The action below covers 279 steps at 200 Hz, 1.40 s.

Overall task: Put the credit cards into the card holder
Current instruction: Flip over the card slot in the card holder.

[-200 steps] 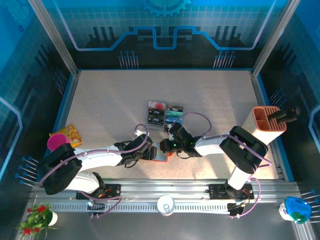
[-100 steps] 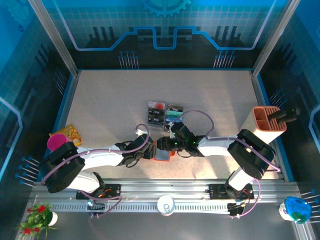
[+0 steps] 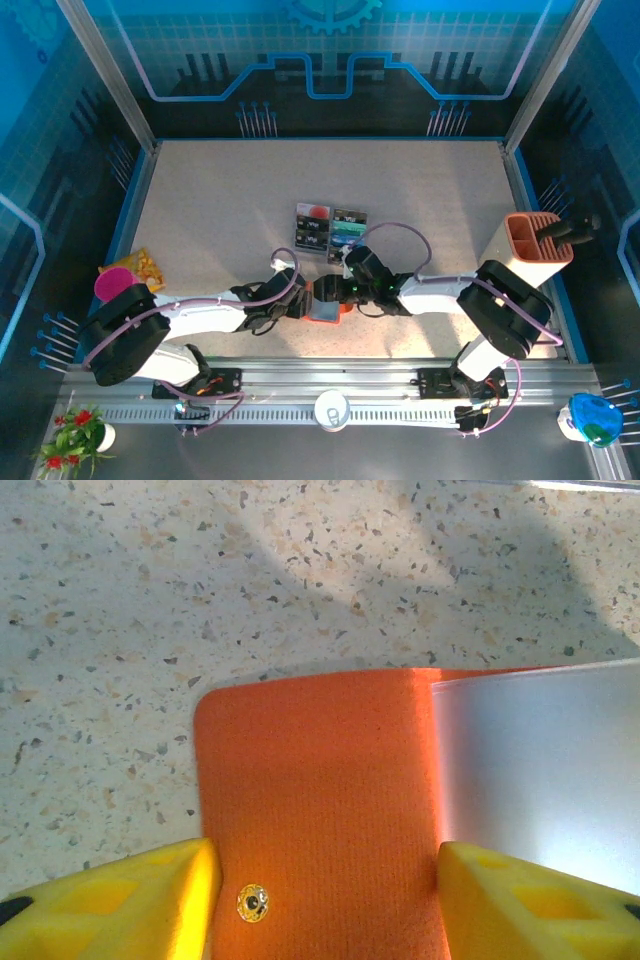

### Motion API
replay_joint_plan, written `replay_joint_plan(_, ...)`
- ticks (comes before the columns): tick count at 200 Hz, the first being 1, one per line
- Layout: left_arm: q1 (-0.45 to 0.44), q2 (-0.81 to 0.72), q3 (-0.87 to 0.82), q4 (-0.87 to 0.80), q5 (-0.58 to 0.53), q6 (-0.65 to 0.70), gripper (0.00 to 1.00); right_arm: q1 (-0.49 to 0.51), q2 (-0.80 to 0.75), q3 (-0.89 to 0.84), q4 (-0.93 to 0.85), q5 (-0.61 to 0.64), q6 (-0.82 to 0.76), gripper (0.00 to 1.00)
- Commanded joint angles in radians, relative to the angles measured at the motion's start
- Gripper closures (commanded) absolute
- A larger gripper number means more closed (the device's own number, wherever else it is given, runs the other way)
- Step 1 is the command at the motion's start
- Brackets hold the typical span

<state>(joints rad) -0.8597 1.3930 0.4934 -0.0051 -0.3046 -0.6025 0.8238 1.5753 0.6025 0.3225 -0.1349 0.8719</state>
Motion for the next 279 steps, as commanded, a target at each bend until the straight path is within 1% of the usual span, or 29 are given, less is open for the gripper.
replay_joint_plan(1,-0.012,0.030,-0.037,-0.032,0.076,-0.020,0.41,-0.004,-0.060,-0.020,0.009,0.016,0.007,0.34)
replay_joint_plan(30,-0.012,0.032,-0.041,-0.024,0.078,-0.022,0.41,-0.005,-0.084,-0.036,0.007,0.029,0.015,0.33)
replay_joint_plan(65,-0.013,0.032,-0.041,-0.023,0.078,-0.024,0.41,-0.005,-0.036,-0.032,0.051,-0.002,0.039,0.35)
replay_joint_plan(93,-0.013,0.028,-0.039,-0.024,0.078,-0.024,0.41,-0.003,0.019,-0.019,0.094,-0.033,0.057,0.39)
replay_joint_plan(107,-0.013,0.025,-0.039,-0.026,0.077,-0.024,0.41,-0.003,0.040,-0.011,0.108,-0.047,0.063,0.43)
replay_joint_plan(125,-0.013,0.013,-0.039,-0.031,0.077,-0.024,0.40,-0.004,0.054,-0.004,0.119,-0.061,0.069,0.49)
replay_joint_plan(137,-0.013,0.003,-0.041,-0.036,0.077,-0.023,0.39,-0.003,0.057,0.000,0.121,-0.067,0.070,0.50)
replay_joint_plan(156,-0.013,-0.024,-0.042,-0.048,0.073,-0.025,0.35,-0.003,0.053,0.006,0.117,-0.078,0.073,0.54)
replay_joint_plan(219,-0.013,-0.185,-0.052,-0.106,0.040,-0.050,0.14,0.011,0.034,0.050,0.070,-0.095,0.073,0.54)
replay_joint_plan(245,-0.013,-0.255,-0.058,-0.134,0.016,-0.062,0.06,0.024,0.028,0.076,0.042,-0.090,0.071,0.50)
replay_joint_plan(260,-0.012,-0.295,-0.064,-0.151,0.000,-0.068,0.03,0.033,0.023,0.092,0.025,-0.086,0.071,0.45)
replay_joint_plan(279,-0.012,-0.343,-0.073,-0.172,-0.020,-0.075,0.02,0.044,0.024,0.114,0.007,-0.081,0.071,0.42)
